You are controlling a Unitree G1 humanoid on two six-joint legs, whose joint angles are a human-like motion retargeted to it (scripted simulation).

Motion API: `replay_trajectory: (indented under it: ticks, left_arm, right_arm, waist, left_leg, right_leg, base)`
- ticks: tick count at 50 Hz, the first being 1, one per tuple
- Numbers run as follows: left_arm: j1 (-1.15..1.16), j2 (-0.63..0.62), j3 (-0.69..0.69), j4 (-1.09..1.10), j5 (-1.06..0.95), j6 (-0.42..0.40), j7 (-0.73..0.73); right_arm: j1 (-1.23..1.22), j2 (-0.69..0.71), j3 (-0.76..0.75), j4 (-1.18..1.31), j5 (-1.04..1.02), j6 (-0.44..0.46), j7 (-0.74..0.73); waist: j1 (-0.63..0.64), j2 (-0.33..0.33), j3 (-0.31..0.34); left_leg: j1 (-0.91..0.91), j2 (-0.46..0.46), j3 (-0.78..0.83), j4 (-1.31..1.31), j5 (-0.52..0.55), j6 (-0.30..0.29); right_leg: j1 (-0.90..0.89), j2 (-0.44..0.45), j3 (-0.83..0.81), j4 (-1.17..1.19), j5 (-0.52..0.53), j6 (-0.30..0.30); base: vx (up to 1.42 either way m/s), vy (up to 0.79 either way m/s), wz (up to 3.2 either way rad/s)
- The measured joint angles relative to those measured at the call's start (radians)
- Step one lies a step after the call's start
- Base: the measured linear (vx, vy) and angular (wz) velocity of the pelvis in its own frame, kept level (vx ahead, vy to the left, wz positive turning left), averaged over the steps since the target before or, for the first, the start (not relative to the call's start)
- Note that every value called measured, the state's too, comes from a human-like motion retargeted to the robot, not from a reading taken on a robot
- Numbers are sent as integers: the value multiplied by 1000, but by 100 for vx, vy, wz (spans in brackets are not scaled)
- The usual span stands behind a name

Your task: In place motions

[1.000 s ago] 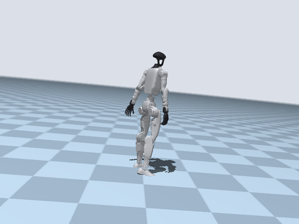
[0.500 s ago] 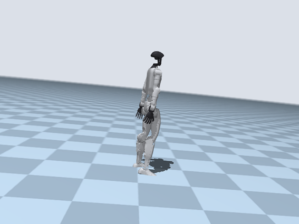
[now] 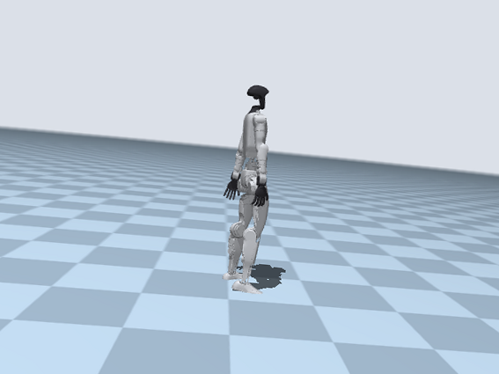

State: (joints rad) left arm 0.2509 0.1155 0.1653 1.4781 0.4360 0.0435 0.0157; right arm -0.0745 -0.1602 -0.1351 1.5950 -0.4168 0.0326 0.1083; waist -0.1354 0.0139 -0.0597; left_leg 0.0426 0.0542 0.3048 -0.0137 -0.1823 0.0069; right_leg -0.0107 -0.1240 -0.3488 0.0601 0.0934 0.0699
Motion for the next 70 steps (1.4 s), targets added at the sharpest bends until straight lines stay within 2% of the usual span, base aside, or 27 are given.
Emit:
replay_trajectory:
  ticks: [12, 24, 29, 37, 45, 55, 63, 70]
  left_arm:
    - [28, -41, -8, -19, 12, -7, 13]
    - [9, -50, -14, -86, 22, -20, -15]
    - [-2, -49, -15, -90, 16, -20, -19]
    - [-4, -35, -9, -83, 9, -24, -3]
    - [-14, -17, 20, -43, -25, -16, 20]
    - [-35, -13, 10, -9, -53, -23, 35]
    - [-34, -11, 8, 14, -48, -17, 40]
    - [-30, -1, 9, 43, -56, -11, 46]
  right_arm:
    - [-10, -12, 2, 51, 12, 11, -4]
    - [21, -38, -51, 91, 28, 32, -10]
    - [23, -42, -61, 101, 52, 40, -13]
    - [49, -20, -60, 81, 60, -7, 10]
    - [65, 4, -37, 50, 10, -25, 26]
    - [39, -8, -39, 8, -31, -36, 15]
    - [33, -6, -51, -6, -15, -29, 7]
    - [42, 8, -26, 4, -40, -24, 17]
  waist:
    - [-58, 37, -2]
    - [-24, 48, -1]
    - [-9, 46, 12]
    - [24, 31, 41]
    - [57, 6, 45]
    - [113, -13, 92]
    - [106, -8, 80]
    - [56, 0, 54]
  left_leg:
    - [31, 15, 71, -4, -23, 5]
    - [34, 13, 103, -2, -33, 15]
    - [24, 9, 86, 2, -31, 18]
    - [10, -5, 39, 2, -15, 18]
    - [-27, -26, -32, -2, 17, 9]
    - [-29, -52, -74, 3, 36, 5]
    - [-25, -44, -56, 1, 26, 3]
    - [-7, -7, 9, 3, -10, -1]
  right_leg:
    - [-35, 21, 85, 9, 10, -10]
    - [-74, 29, 148, 25, 22, -11]
    - [-71, 21, 131, 20, 23, -12]
    - [-39, 2, 72, 14, 17, -6]
    - [2, -23, -26, -10, 7, -2]
    - [57, -41, -97, -24, 6, -1]
    - [45, -38, -85, -21, 6, -1]
    - [-3, -19, -10, -3, 6, 2]
  base:
    - [-5, -2, -43]
    - [-1, 3, -34]
    - [5, 13, 13]
    - [8, 20, 46]
    - [2, 14, 70]
    - [-1, 4, 38]
    - [1, -2, -10]
    - [-1, -23, -59]
